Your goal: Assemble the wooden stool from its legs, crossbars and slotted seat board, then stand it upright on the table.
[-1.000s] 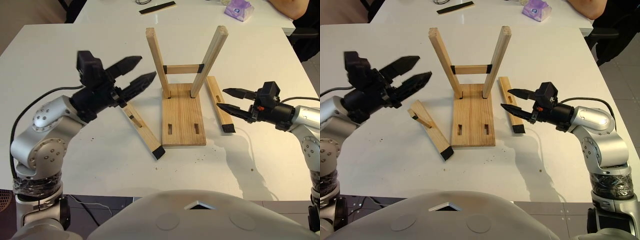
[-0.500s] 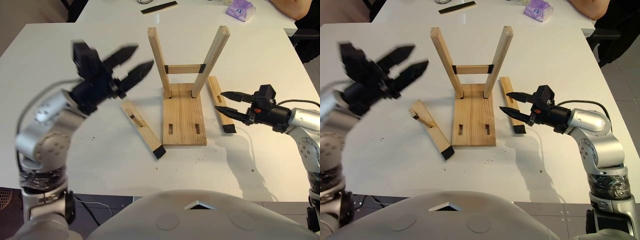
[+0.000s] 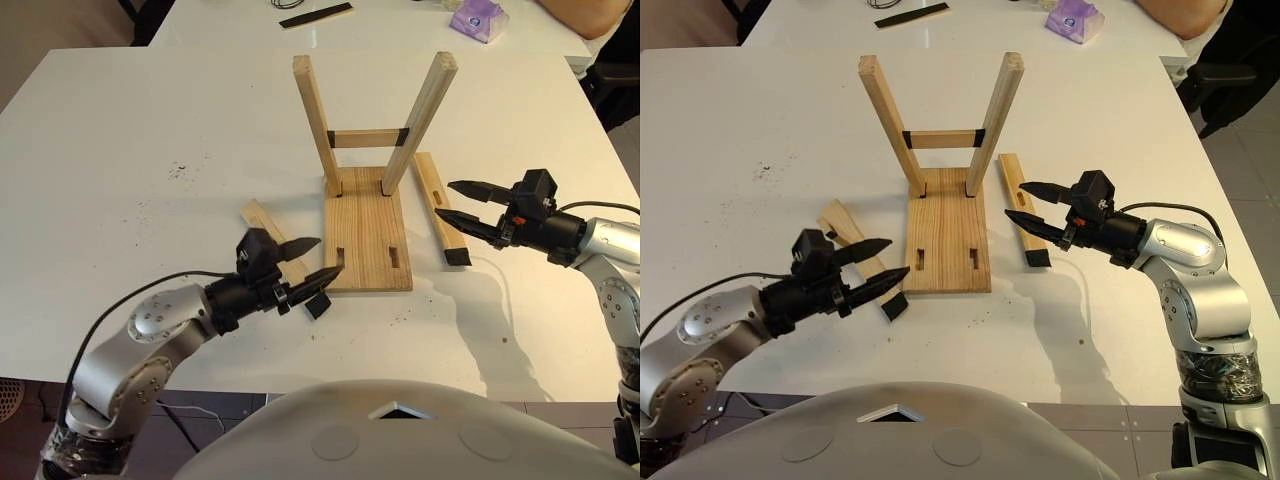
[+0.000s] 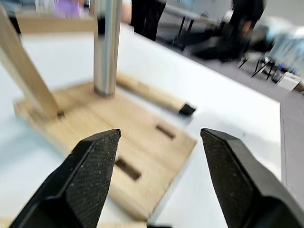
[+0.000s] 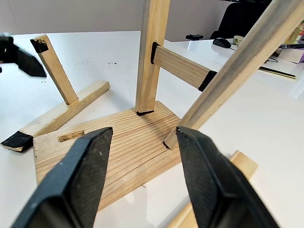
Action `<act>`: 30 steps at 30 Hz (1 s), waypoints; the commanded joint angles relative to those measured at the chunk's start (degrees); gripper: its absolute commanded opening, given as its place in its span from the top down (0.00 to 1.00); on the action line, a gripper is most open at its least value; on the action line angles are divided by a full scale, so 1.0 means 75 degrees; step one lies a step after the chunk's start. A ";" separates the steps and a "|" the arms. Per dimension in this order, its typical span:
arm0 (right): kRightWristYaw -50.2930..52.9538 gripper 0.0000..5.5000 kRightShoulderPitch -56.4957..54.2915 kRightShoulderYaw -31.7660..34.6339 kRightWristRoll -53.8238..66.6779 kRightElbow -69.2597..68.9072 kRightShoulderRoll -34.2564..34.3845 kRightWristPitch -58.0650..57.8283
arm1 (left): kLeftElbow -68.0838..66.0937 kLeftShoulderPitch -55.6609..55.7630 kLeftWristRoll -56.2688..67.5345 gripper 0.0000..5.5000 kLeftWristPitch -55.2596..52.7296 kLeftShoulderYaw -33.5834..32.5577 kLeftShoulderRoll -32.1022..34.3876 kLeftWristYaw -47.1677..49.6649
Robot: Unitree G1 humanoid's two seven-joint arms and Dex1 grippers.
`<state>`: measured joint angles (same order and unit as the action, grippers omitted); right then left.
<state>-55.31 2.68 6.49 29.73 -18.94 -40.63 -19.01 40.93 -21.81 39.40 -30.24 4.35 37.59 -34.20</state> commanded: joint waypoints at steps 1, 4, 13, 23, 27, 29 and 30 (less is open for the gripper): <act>0.0025 0.56 -0.0063 -0.0158 -0.0138 -0.0026 0.0064 0.0082 | -0.0821 -0.0321 -0.1073 0.43 0.0662 0.0443 0.0176 -0.0444; 0.0044 0.56 -0.0039 -0.0205 -0.0166 -0.0045 0.0090 0.0113 | -0.1484 -0.0691 -0.1732 0.43 0.1272 0.0501 0.0367 -0.0831; 0.0161 0.56 0.0121 -0.0176 -0.0272 -0.0100 0.0088 0.0236 | -0.2748 -0.0158 -0.1898 0.43 0.1789 -0.0831 0.1253 -0.1926; 0.0206 0.56 0.0151 -0.0227 -0.0280 -0.0115 0.0129 0.0271 | -0.2560 0.0311 -0.1316 0.43 0.1389 -0.1407 0.1995 -0.3223; 0.0150 0.56 0.0075 -0.0313 -0.0316 -0.0027 0.0141 0.0297 | -0.1595 -0.0182 -0.1071 0.43 0.1411 -0.1014 0.1844 -0.3672; 0.0094 0.56 -0.0066 -0.0412 -0.0350 0.0061 0.0145 0.0301 | -0.1582 0.0097 -0.1000 0.43 0.1175 -0.0805 0.1487 -0.3366; 0.0075 0.56 -0.0139 -0.0448 -0.0366 0.0095 0.0142 0.0301 | -0.1657 0.0298 -0.1016 0.43 0.1061 -0.0680 0.1307 -0.3189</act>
<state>-54.30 3.42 3.90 27.89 -18.80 -39.46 -17.26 28.68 -22.61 31.64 -20.31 -2.39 49.82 -60.67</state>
